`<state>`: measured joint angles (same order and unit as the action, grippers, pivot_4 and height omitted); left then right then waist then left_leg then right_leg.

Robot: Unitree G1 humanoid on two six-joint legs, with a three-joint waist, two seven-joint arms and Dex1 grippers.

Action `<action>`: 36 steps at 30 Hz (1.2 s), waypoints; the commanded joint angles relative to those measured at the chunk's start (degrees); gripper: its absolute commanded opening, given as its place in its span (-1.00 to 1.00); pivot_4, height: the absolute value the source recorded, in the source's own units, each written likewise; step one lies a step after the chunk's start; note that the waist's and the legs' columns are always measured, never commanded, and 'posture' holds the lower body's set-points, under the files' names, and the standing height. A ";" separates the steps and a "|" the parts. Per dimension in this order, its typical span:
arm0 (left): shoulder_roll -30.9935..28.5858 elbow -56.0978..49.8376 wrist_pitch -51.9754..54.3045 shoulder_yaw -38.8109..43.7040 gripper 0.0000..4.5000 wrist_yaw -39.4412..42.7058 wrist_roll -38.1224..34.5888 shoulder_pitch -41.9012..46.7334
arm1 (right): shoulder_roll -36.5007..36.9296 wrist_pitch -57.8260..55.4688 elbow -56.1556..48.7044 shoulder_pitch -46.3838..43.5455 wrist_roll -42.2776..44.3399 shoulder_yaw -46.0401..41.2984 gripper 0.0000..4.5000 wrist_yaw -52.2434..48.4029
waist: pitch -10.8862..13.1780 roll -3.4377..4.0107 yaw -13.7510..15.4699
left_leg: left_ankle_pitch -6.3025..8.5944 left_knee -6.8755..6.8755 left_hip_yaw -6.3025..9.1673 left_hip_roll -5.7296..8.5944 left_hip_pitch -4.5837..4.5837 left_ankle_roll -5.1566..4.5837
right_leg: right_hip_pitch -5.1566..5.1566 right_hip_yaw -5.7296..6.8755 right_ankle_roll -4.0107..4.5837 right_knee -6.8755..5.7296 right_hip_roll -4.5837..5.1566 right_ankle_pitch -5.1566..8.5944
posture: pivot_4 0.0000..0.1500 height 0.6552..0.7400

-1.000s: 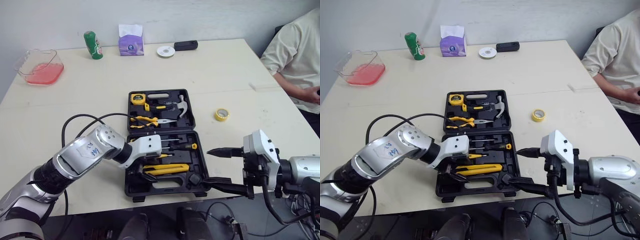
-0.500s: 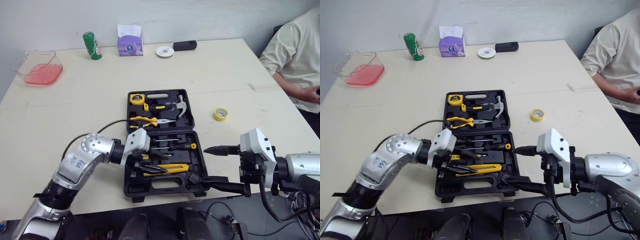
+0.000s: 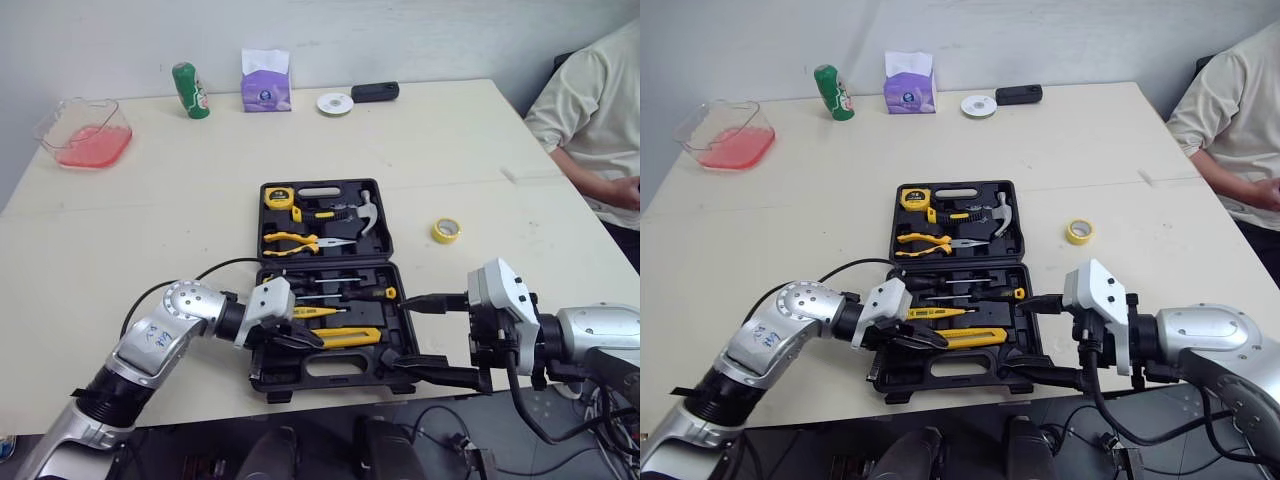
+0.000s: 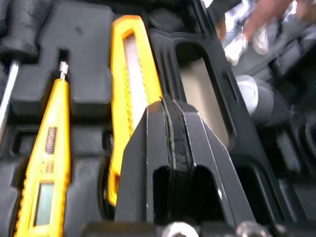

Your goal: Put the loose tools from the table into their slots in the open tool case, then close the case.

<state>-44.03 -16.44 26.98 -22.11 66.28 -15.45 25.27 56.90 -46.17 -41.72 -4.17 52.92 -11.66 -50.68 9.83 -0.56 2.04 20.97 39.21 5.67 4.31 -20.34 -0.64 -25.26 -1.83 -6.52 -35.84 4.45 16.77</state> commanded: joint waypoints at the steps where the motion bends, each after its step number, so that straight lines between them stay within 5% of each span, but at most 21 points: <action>1: -1.97 2.78 0.47 -6.11 -0.95 -1.37 9.41 -1.87 | -0.24 1.14 -0.72 0.17 0.28 -1.05 1.00 -0.25 | -0.11 0.14 0.01 | 0.02 -0.04 0.00 0.00 0.15 -0.04 | 0.19 0.00 0.00 0.06 -0.01 0.00 | 1.00 1.00; 7: 0.62 4.27 -2.17 -4.49 -0.95 -2.24 7.43 -4.19 | 0.27 1.61 -0.83 1.80 -0.48 -2.30 1.00 -0.60 | -0.23 0.28 -0.26 | 0.07 -0.26 0.02 -0.06 0.78 -0.10 | 0.88 0.01 0.01 0.27 -0.03 0.01 | 1.00 1.00; 10: 4.63 4.63 -4.19 1.71 -0.95 -2.37 0.12 -6.57 | 0.13 1.95 -0.31 2.87 -1.08 -4.14 1.00 0.24 | -0.29 0.39 -0.25 | 0.08 -0.25 0.01 -0.04 0.82 -0.12 | 0.93 -0.01 0.01 0.30 -0.01 0.01 | 1.00 1.00; 11: 5.34 2.75 -1.67 7.67 -0.95 -0.93 -7.45 -8.15 | 0.08 2.59 0.93 4.36 -2.52 -5.94 1.00 0.59 | -0.26 0.33 -0.23 | 0.08 -0.24 0.01 -0.04 0.80 -0.12 | 0.92 -0.01 0.01 0.30 -0.01 0.01 | 1.00 1.00; 14: 4.99 -0.25 1.41 19.55 -0.42 -1.17 -17.40 -12.60 | -0.48 3.45 4.99 8.66 -5.09 -11.79 1.00 0.90 | -0.18 0.24 -0.35 | 0.09 -0.20 0.04 -0.08 0.60 -0.11 | 0.73 0.03 0.01 0.25 -0.04 0.01 | 1.00 1.00; 21: 0.28 5.27 3.05 40.48 0.96 -7.54 -19.40 -24.01 | -0.75 9.80 18.01 18.24 -13.55 -25.28 1.00 -3.21 | -0.13 0.27 -0.38 | 0.09 -0.20 0.00 -0.05 0.62 -0.11 | 0.73 -0.01 0.01 0.27 -0.03 0.01 | 1.00 1.00; 28: -6.77 23.14 -5.43 57.09 0.99 -8.53 -13.90 -31.41 | 0.81 15.67 32.36 21.34 -20.38 -33.16 1.00 -7.40 | -0.10 0.30 -0.62 | 0.11 -0.43 -0.02 -0.07 0.69 -0.09 | 0.74 -0.01 0.06 0.38 -0.05 0.04 | 1.00 1.00; 36: -7.64 16.56 0.92 54.13 0.99 -7.79 -19.13 -26.00 | 5.24 15.50 33.54 11.73 -20.51 -24.31 1.00 -11.26 | -0.06 0.36 -0.63 | 0.14 -0.51 -0.04 -0.08 0.80 -0.08 | 0.82 -0.04 0.06 0.33 0.01 0.04 | 1.00 1.00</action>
<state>-50.68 5.43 25.84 33.07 57.92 -31.26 -3.10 60.20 -30.75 -6.09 9.40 31.46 -37.62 -60.20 9.77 -0.20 1.41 21.11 38.72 5.63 4.23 -19.54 -0.69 -24.44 -1.86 -6.46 -35.54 4.47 16.81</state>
